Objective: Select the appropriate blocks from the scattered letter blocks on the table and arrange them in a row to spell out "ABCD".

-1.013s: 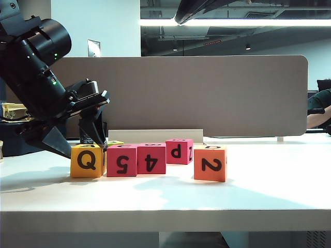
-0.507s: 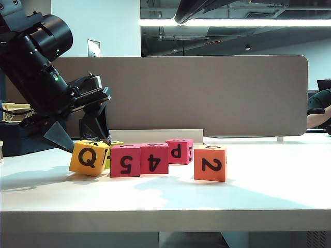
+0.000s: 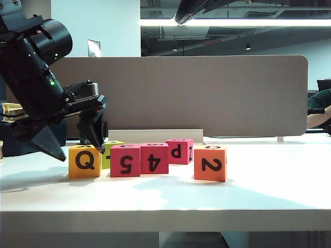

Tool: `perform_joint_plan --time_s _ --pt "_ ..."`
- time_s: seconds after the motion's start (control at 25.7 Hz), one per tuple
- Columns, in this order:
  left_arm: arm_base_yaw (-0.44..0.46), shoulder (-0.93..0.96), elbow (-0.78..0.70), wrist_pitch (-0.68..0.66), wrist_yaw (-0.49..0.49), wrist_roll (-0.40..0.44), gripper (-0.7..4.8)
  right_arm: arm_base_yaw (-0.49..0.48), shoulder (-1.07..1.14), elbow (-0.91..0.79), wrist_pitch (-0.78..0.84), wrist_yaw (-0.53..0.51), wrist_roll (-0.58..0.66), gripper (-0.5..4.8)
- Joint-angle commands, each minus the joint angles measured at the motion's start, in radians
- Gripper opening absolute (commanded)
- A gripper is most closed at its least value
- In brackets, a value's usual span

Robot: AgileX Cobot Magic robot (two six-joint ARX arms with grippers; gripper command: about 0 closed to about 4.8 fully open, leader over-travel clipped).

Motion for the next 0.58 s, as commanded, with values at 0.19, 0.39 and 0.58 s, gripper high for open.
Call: perform_joint_plan --time_s 0.19,0.39,0.58 --pt "0.001 -0.003 0.002 0.010 -0.035 0.019 4.79 0.001 -0.003 0.004 0.007 -0.002 -0.003 -0.02" --pt "0.001 -0.004 0.023 -0.025 -0.049 0.019 4.79 0.001 -0.003 0.004 0.007 -0.002 -0.003 -0.02" --pt "0.000 -0.005 0.126 -0.168 0.055 0.105 4.79 0.001 -0.003 0.004 0.006 0.024 -0.003 -0.02"
